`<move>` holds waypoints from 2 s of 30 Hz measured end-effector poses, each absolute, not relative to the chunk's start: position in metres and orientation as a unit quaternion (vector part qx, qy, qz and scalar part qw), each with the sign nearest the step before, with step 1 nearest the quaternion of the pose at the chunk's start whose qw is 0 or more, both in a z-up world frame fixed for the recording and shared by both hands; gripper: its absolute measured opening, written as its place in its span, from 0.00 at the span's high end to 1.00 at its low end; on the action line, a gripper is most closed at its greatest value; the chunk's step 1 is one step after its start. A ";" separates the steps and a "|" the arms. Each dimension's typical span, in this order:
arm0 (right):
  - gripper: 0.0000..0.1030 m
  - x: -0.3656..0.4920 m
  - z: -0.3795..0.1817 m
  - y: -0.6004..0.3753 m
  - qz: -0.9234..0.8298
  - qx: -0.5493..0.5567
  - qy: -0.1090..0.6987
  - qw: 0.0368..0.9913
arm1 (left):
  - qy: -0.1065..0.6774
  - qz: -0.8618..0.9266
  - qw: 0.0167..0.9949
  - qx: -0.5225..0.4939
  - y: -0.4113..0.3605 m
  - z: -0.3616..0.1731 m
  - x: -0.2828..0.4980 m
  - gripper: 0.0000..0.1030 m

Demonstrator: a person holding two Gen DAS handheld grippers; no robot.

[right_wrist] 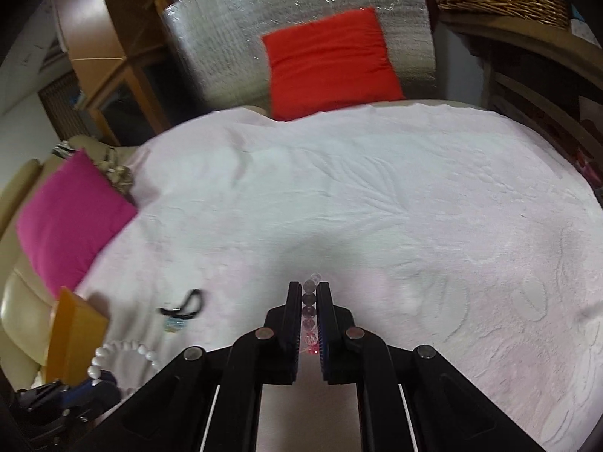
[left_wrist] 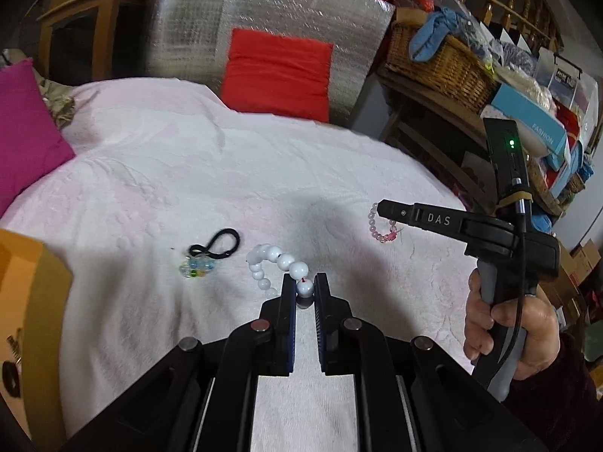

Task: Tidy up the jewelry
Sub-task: 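Carry both bracelets over the orange box, then open both grippers to drop the bracelets into the orange box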

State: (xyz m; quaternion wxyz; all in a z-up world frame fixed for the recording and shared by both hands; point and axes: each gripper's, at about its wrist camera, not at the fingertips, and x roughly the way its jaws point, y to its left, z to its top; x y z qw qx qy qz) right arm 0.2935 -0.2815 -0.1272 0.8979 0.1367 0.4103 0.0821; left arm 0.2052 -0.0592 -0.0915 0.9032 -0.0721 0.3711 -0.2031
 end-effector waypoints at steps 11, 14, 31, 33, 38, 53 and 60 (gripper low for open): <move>0.91 0.267 -0.082 -0.186 0.190 0.126 0.377 0.898 | 0.306 -0.131 0.939 -0.088 0.014 -0.026 0.118 0.91; 0.91 0.256 -0.069 -0.149 0.228 0.123 0.369 0.893 | 0.280 -0.110 0.950 -0.088 0.043 -0.004 0.097 0.91; 0.91 0.222 -0.073 0.079 0.362 0.013 0.412 0.836 | 0.315 0.058 0.938 -0.135 0.225 -0.054 0.074 0.91; 0.91 0.227 -0.077 0.101 0.364 -0.007 0.425 0.829 | 0.330 0.069 0.931 -0.143 0.238 -0.071 0.076 0.91; 0.91 0.242 -0.092 0.152 0.363 -0.045 0.461 0.808 | 0.362 0.083 0.917 -0.145 0.256 -0.101 0.084 0.91; 0.91 0.269 -0.143 0.213 0.318 -0.114 0.525 0.781 | 0.446 0.109 0.873 -0.163 0.280 -0.153 0.106 0.91; 0.90 0.272 -0.135 0.205 0.327 -0.102 0.546 0.764 | 0.461 0.123 0.866 -0.149 0.277 -0.153 0.108 0.58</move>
